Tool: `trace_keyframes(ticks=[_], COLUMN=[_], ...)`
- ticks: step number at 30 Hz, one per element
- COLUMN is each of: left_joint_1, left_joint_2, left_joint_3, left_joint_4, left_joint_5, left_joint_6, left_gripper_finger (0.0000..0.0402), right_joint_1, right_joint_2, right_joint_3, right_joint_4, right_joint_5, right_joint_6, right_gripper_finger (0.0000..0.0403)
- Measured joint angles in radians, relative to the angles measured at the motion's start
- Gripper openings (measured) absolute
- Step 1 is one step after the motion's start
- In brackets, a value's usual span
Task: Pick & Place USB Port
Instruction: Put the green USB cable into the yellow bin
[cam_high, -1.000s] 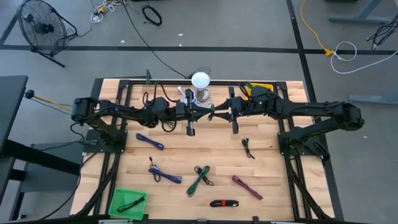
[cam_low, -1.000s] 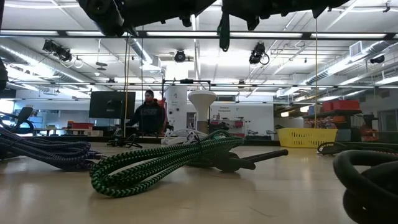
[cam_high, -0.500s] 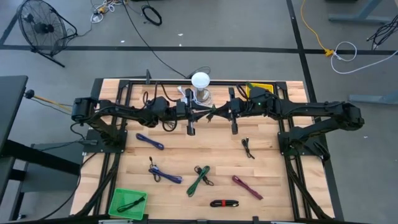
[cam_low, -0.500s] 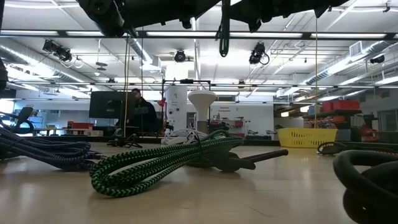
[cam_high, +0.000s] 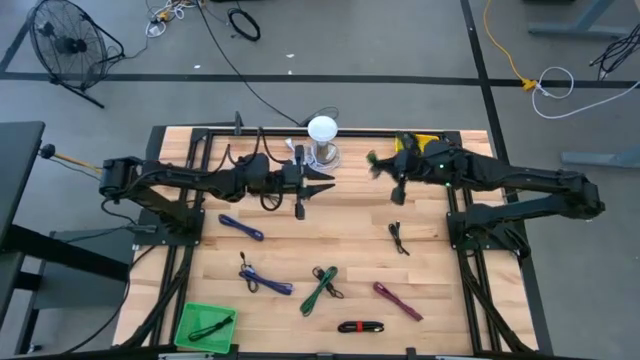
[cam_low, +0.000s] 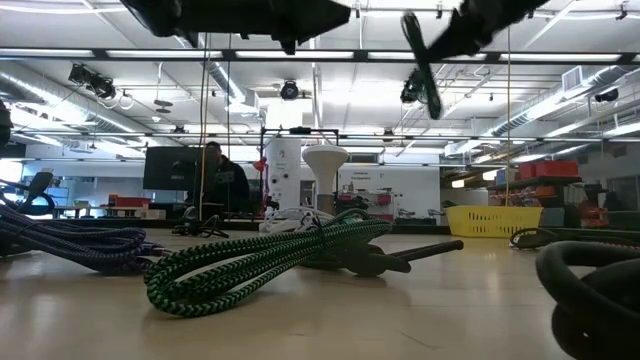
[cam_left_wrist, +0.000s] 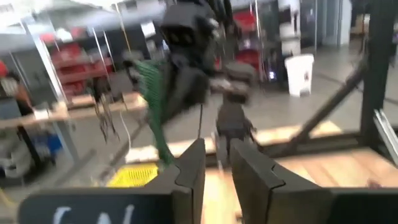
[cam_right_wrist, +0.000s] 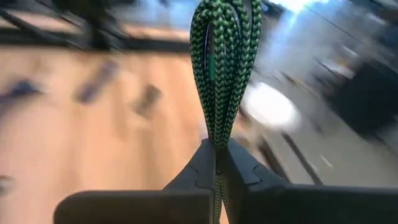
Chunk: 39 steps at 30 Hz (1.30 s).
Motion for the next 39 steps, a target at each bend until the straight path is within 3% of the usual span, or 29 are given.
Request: trace_keyframes(ticks=[9, 24, 39], left_joint_1=[-0.043, -0.194, -0.265], left_joint_2=[-0.004, -0.004, -0.004], left_joint_3=[0.000, 0.000, 0.000], left_joint_4=[-0.270, -0.326, -0.376], left_joint_5=[0.049, 0.077, 0.077], left_joint_6=[-0.077, -0.075, -0.074], left_gripper_finger=[0.0123, 0.0119, 0.0119], right_joint_1=[-0.109, -0.465, -0.620], right_joint_2=[-0.052, 0.135, 0.367], right_joint_3=[0.000, 0.000, 0.000], right_joint_4=[-0.192, -0.195, -0.189], right_joint_5=[0.257, 0.190, 0.189], right_joint_6=[0.012, -0.195, -0.231], right_gripper_finger=[0.0004, 0.0004, 0.0004])
